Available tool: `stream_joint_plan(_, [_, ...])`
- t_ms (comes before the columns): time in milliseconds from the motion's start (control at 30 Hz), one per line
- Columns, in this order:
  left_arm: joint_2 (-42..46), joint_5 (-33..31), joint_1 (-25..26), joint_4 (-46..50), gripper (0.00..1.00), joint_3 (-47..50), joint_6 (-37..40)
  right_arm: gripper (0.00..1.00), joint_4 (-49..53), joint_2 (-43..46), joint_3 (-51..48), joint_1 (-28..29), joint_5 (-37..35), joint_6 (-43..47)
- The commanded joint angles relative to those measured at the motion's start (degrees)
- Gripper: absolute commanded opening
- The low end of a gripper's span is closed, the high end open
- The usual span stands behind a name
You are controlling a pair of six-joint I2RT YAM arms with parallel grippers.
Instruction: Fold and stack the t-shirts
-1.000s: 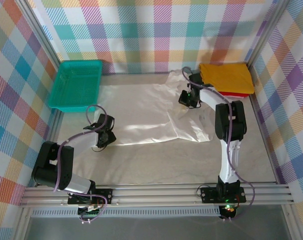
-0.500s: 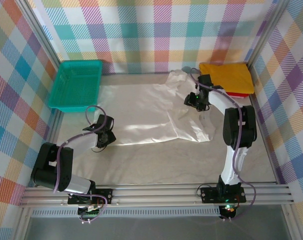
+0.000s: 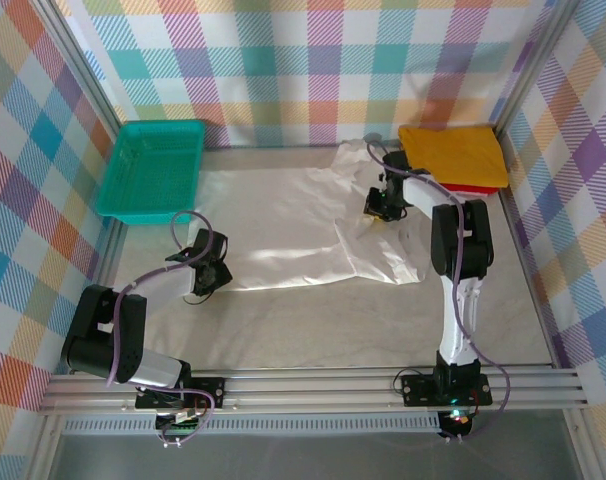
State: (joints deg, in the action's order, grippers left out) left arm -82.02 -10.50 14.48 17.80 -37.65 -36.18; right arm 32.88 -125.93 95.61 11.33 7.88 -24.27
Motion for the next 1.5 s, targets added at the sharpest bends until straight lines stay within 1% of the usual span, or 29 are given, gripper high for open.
stream_joint_plan(0, [0.41, 1.17, -0.42, 0.32, 0.46, 0.54, 1.07, 0.07, 2.64, 0.51, 2.30, 0.36, -1.68, 0.11])
stream_joint_plan(33, [0.50, 1.07, -0.42, 0.30, 0.46, 0.64, 1.15, 0.02, 2.95, 1.34, 2.09, 0.32, -2.25, 0.03])
stream_joint_plan(67, [0.54, 0.95, -0.42, 0.22, 0.46, 0.78, 1.10, 0.00, 3.02, 2.21, 1.72, 0.35, -2.99, -0.21])
stream_joint_plan(267, [-0.05, 1.01, -0.42, -0.31, 0.46, 1.01, 1.03, 0.00, 4.23, 7.45, 0.05, 0.79, -3.84, -1.42])
stream_joint_plan(400, [-0.21, 0.82, -0.42, -0.40, 0.46, 0.67, 1.07, 0.00, 4.56, 8.25, 0.79, 0.97, -3.57, -1.87])
stream_joint_plan(500, [-0.33, 0.81, -0.42, -0.23, 0.46, 0.07, 1.27, 0.00, 5.25, 7.32, 3.15, 1.29, -3.35, -1.96])
stream_joint_plan(600, [-0.42, 0.52, -0.42, 0.02, 0.46, -0.32, 1.31, 0.00, 6.43, 5.55, 6.07, 1.72, -4.99, -2.29])
stream_joint_plan(733, [0.22, -0.67, -0.42, 0.48, 0.46, -0.24, 0.77, 0.00, 12.60, 1.06, 12.72, 1.76, -9.63, -3.72])
stream_joint_plan(867, [0.41, -1.01, -0.42, 0.73, 0.46, -0.14, 0.73, 0.00, 13.94, -1.06, 16.29, 1.66, -13.46, -4.72])
stream_joint_plan(900, [0.45, -1.10, -0.42, 0.83, 0.46, -0.23, 0.77, 0.02, 15.10, -1.87, 17.65, 1.66, -14.51, -4.86])
stream_joint_plan(933, [0.50, -1.10, -0.42, 0.92, 0.46, -0.23, 0.76, 0.13, 16.00, -2.65, 18.90, 1.67, -15.41, -4.90])
stream_joint_plan(1000, [0.72, -1.33, -0.42, 1.01, 0.46, -0.08, 0.68, 0.14, 16.01, -3.56, 19.74, 1.65, -15.52, -4.93])
stream_joint_plan(1033, [0.79, -1.66, -0.42, 1.05, 0.46, 0.00, 0.68, 0.18, 16.04, -3.91, 19.94, 1.60, -15.31, -4.90])
stream_joint_plan(1067, [0.88, -2.18, -0.42, 1.41, 0.47, -0.10, 0.73, 0.25, 16.61, -4.14, 20.49, 1.54, -15.80, -4.82])
stream_joint_plan(1100, [0.89, -2.66, -0.42, 1.86, 0.47, -0.19, 0.64, 0.29, 16.85, -4.11, 20.76, 1.39, -16.08, -4.64])
stream_joint_plan(1167, [1.25, -3.37, -0.46, 2.48, 0.47, -0.14, 0.18, 0.31, 16.28, -2.71, 20.30, 1.24, -14.26, -3.78])
stream_joint_plan(1233, [1.88, -2.97, -0.51, 2.67, 0.48, -0.14, 0.15, 0.31, 14.47, 0.82, 17.08, 1.31, -11.11, -3.13])
stream_joint_plan(1300, [2.93, -2.57, -0.49, 2.83, 0.48, -0.14, 0.11, 0.31, 10.10, 6.60, 9.84, 1.40, -6.99, -2.82])
stream_joint_plan(1333, [3.58, -2.37, -0.51, 2.85, 0.48, -0.14, 0.06, 0.26, 6.78, 10.48, 4.49, 1.41, -4.34, -3.09])
stream_joint_plan(1367, [4.31, -1.97, -0.51, 2.65, 0.48, -0.07, 0.23, 0.17, 3.32, 14.12, -1.19, 1.40, -1.83, -3.58])
stream_joint_plan(1433, [4.96, -0.77, -0.96, 1.69, 0.47, 0.29, 0.75, 0.01, -1.40, 20.85, -10.88, 1.36, 0.90, -5.10])
stream_joint_plan(1467, [4.72, 0.39, -1.65, 1.41, 0.45, 0.22, 0.98, 0.00, -3.39, 23.53, -15.45, 1.40, 1.98, -5.99])
